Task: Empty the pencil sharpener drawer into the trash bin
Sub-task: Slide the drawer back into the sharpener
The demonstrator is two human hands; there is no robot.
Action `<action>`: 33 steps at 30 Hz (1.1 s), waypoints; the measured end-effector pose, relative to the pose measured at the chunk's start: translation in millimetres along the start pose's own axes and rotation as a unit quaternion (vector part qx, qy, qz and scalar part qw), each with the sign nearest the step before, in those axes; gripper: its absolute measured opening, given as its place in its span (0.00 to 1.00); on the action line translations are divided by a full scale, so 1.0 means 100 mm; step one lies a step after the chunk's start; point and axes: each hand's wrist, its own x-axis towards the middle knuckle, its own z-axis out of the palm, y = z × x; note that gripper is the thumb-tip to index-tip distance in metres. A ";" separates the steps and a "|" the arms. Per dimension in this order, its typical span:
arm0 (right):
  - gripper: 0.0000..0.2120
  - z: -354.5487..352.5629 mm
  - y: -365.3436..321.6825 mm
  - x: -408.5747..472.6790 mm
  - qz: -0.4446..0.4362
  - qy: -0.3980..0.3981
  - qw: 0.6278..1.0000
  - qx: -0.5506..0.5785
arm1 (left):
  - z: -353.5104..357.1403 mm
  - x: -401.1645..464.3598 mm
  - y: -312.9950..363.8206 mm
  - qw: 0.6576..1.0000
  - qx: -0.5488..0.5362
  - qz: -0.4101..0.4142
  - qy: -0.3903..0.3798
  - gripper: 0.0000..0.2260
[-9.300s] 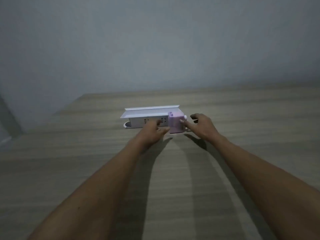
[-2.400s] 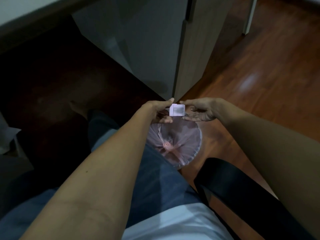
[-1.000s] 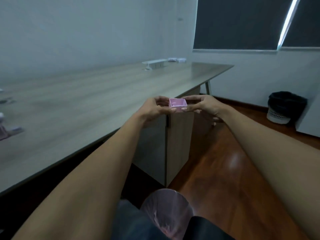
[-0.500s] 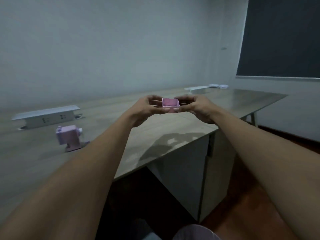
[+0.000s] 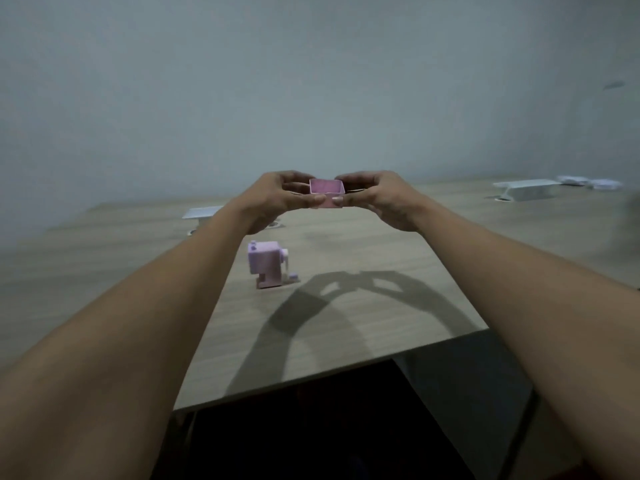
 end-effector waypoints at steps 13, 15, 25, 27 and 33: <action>0.29 0.94 0.75 0.46 0.019 -0.081 0.995 -0.050 | -1.10 -0.63 -0.89 0.989 -0.007 -0.062 0.134 0.16; 0.29 0.99 0.84 0.46 0.026 -0.088 0.994 -0.060 | -1.19 -0.74 -1.04 0.987 -0.002 -0.083 0.138 0.14; 0.27 1.08 1.04 0.46 0.024 -0.103 0.992 -0.069 | -1.05 -1.04 -1.58 0.977 -0.007 -0.193 0.092 0.16; 0.26 1.08 1.05 0.46 0.024 -0.102 0.992 -0.067 | -0.97 -1.03 -1.59 0.975 -0.031 -0.198 0.094 0.12; 0.27 1.07 1.08 0.45 0.021 -0.101 0.993 -0.059 | -0.84 -0.95 -1.56 0.976 -0.045 -0.196 0.089 0.14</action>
